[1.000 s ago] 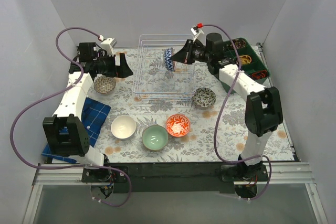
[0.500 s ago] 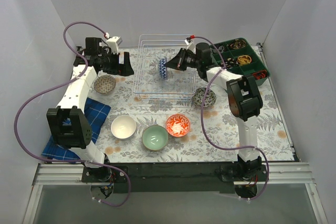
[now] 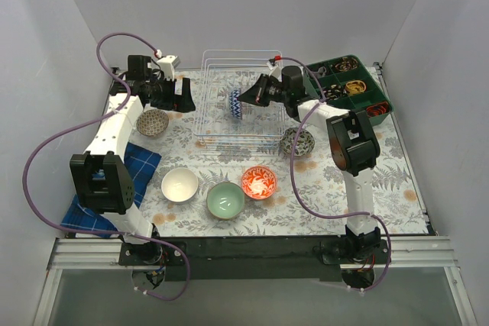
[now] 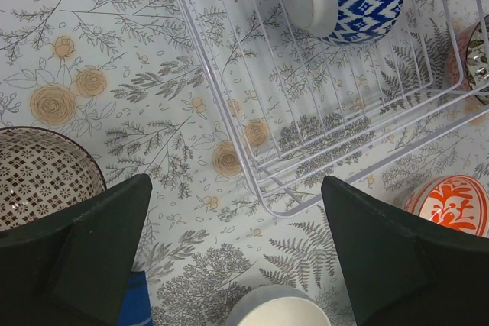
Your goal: Load the bowls into the dish rack
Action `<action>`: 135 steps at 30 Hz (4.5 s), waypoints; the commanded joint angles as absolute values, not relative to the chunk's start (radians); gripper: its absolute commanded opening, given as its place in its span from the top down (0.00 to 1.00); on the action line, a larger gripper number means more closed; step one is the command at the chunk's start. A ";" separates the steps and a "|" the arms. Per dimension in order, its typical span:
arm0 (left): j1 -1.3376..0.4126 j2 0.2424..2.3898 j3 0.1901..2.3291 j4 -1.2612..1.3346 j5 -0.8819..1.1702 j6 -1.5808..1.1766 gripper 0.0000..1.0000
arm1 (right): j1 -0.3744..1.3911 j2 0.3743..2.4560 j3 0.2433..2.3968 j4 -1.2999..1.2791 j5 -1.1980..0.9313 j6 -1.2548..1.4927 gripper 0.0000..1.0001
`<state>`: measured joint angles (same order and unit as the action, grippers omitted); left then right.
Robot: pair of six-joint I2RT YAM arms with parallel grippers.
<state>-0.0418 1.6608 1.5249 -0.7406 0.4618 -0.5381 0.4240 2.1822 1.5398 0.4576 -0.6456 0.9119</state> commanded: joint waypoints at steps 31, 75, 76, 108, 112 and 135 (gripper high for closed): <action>-0.084 1.519 1.367 -0.589 0.497 -0.544 0.04 | 0.354 1.938 1.442 0.095 -0.397 0.575 0.52; -0.198 1.574 1.379 -0.436 0.531 -0.701 0.13 | 0.445 2.086 1.660 0.058 -0.491 0.453 0.78; -0.198 1.572 1.378 -0.437 0.526 -0.695 0.13 | 0.445 2.085 1.652 0.066 -0.498 0.453 0.83; -0.198 1.635 1.460 -0.555 0.453 -0.592 0.13 | 0.457 2.223 1.701 0.454 -0.773 0.807 0.99; -0.198 1.651 1.470 -0.560 0.449 -0.588 0.13 | 0.448 2.238 1.697 0.456 -0.769 0.815 0.99; -0.204 1.824 1.565 -0.471 0.491 -0.649 0.29 | 0.348 2.043 1.486 0.218 -0.638 0.629 0.60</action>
<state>-0.2001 1.8221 1.5127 -0.5007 0.4610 -0.6342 0.3614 2.1376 1.4895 0.2832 -0.6750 0.7162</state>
